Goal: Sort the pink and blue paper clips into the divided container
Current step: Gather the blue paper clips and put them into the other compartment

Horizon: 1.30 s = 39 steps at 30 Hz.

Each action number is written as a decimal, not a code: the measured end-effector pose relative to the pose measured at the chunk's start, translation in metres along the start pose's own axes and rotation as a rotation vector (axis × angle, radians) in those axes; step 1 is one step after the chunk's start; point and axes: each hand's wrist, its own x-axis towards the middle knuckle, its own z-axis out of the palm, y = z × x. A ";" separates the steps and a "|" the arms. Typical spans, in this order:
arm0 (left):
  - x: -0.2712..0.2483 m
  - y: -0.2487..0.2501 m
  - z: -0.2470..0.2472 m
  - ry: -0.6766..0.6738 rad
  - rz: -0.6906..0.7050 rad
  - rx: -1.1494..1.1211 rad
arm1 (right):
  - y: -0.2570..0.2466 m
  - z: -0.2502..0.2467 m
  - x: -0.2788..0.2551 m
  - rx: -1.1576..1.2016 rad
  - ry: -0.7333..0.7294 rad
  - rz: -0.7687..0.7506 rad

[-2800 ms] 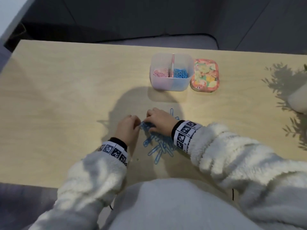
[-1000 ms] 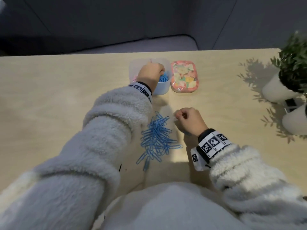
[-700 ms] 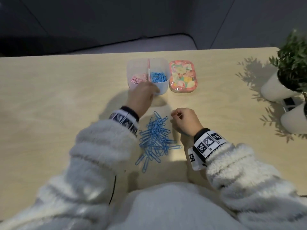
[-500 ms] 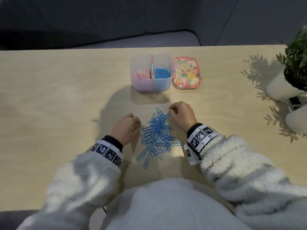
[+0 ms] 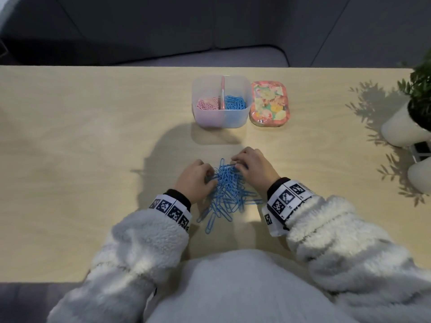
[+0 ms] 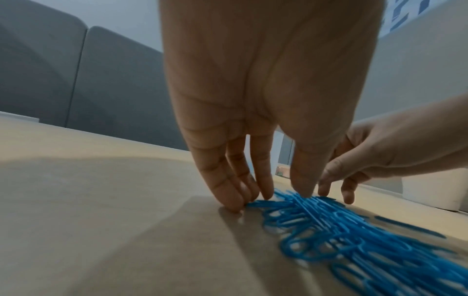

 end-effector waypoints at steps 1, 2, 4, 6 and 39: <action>0.001 0.000 0.000 -0.006 0.007 0.029 | 0.002 -0.002 -0.001 -0.020 -0.019 0.002; 0.002 0.001 0.000 -0.012 0.019 0.072 | 0.004 -0.003 -0.001 -0.055 -0.053 -0.002; 0.004 0.004 0.000 -0.026 0.054 0.149 | 0.004 -0.004 -0.001 -0.118 -0.094 -0.015; 0.007 0.008 0.002 -0.033 0.080 0.173 | 0.002 -0.004 -0.002 -0.131 -0.080 -0.023; 0.062 0.043 -0.066 0.283 0.247 -0.063 | -0.046 -0.100 0.114 0.157 0.309 0.106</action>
